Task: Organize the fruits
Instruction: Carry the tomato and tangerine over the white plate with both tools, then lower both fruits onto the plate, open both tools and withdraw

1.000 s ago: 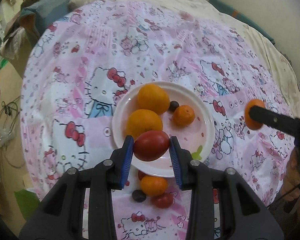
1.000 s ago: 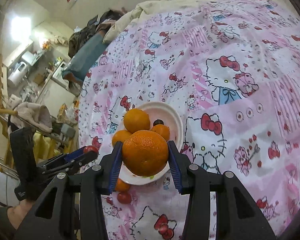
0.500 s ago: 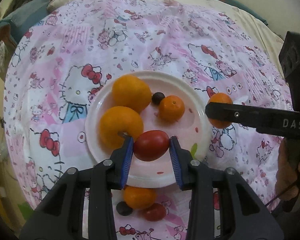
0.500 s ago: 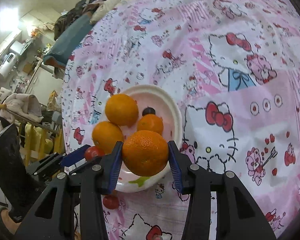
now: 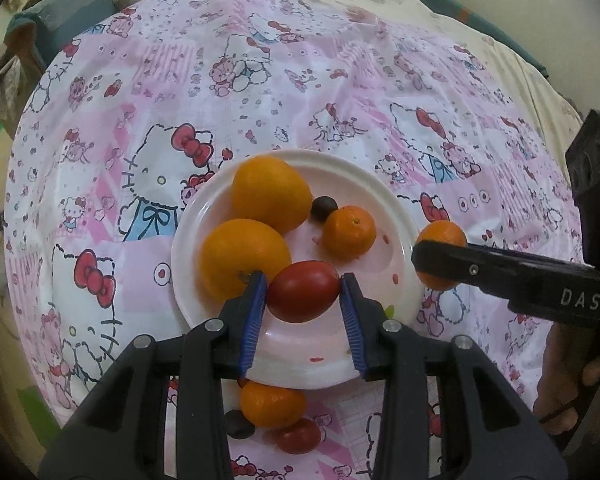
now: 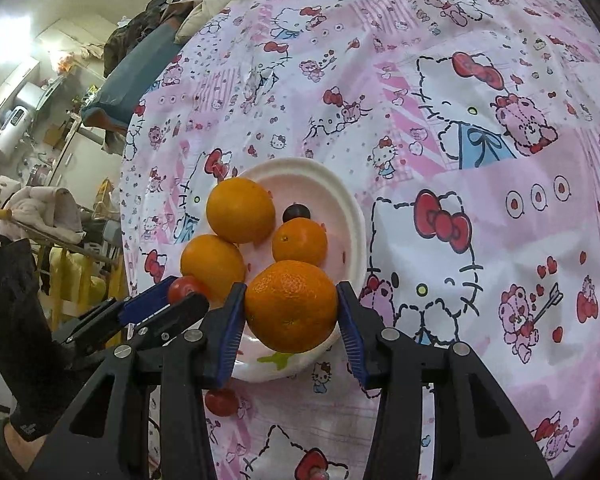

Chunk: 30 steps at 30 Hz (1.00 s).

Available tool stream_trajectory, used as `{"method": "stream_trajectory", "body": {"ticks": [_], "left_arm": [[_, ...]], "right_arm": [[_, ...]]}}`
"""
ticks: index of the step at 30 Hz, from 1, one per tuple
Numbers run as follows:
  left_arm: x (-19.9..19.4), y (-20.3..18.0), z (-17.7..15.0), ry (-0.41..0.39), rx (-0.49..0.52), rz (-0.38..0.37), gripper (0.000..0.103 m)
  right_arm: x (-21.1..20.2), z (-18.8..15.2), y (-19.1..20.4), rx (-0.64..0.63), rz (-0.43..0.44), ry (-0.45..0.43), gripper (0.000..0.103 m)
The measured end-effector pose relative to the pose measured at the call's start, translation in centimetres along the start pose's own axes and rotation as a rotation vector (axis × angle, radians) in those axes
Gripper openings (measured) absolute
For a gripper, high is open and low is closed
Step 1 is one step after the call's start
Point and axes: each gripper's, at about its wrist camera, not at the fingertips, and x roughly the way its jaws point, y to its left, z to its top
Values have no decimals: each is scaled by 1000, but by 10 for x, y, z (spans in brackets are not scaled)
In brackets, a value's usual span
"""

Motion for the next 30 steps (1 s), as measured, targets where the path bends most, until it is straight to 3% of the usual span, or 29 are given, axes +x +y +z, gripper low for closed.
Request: {"method": "stream_trajectory", "body": {"ticks": [8,10,11,15,30], "left_arm": [[1,-3,-2,13,22,19,35],[1,-4,-1,6,27,36,57],[-1,-4,-2,-10,29,39,61],[-7,-5,0,-29,46,39,72],[-25,-1,-8,-120,78,112,74]], "right_arm": [[-1,1,-1,12,12,-4,49],[-2,1,-3,23,9,-5,55],[-3,1,-3,23,4,-10,65],[-9,3,-3,20,5,-31,65],[-21,4,8,-20,-2,-64,67]]}}
